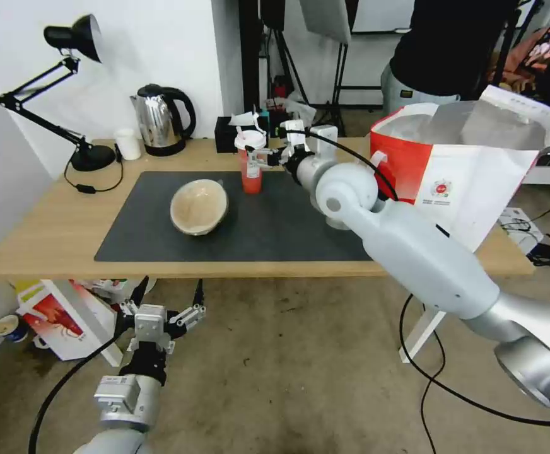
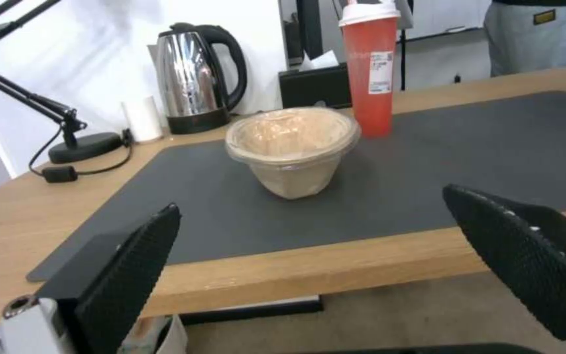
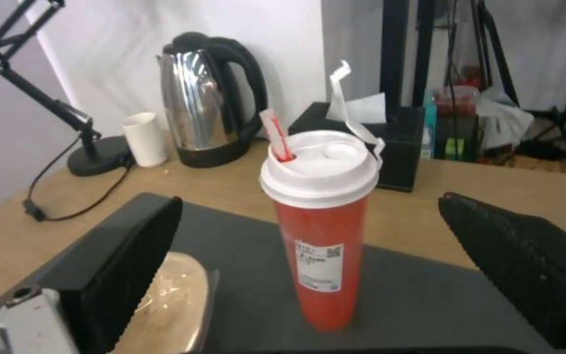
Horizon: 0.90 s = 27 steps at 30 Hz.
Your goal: Pick up the trash from the table and place it into the takeout bag.
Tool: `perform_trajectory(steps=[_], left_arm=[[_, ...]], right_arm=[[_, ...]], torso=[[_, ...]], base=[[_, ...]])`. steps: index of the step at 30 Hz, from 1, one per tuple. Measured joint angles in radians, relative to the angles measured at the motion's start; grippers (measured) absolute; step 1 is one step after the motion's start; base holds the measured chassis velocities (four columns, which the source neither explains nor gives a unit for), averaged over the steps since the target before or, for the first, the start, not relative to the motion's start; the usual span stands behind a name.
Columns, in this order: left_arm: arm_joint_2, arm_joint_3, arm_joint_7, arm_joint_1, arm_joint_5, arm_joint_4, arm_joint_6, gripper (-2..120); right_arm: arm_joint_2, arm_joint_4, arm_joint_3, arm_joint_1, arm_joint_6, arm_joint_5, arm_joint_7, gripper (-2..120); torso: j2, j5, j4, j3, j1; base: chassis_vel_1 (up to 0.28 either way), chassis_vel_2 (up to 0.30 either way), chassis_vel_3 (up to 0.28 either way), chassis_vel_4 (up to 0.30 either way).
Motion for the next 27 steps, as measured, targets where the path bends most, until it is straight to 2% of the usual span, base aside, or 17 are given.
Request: perform_trajectory(steps=[8, 27], left_arm=[[0.0, 0.0, 0.0, 0.0, 0.0, 0.0, 0.0, 100], [0.0, 0.0, 0.0, 0.0, 0.0, 0.0, 0.0, 100]], right_arm=[[0.099, -0.176, -0.014, 0.054, -0.008, 0.007, -0.018, 100], [0.147, -0.316, -0.034, 0.071, -0.03, -0.018, -0.047, 100]], torso=[[0.0, -0.0001, 0.0002, 0.0, 0.0], [0.0, 0.0, 0.0, 0.0, 0.0]], base=[[0.0, 0.0, 0.0, 0.0], [0.0, 0.0, 0.0, 0.0]])
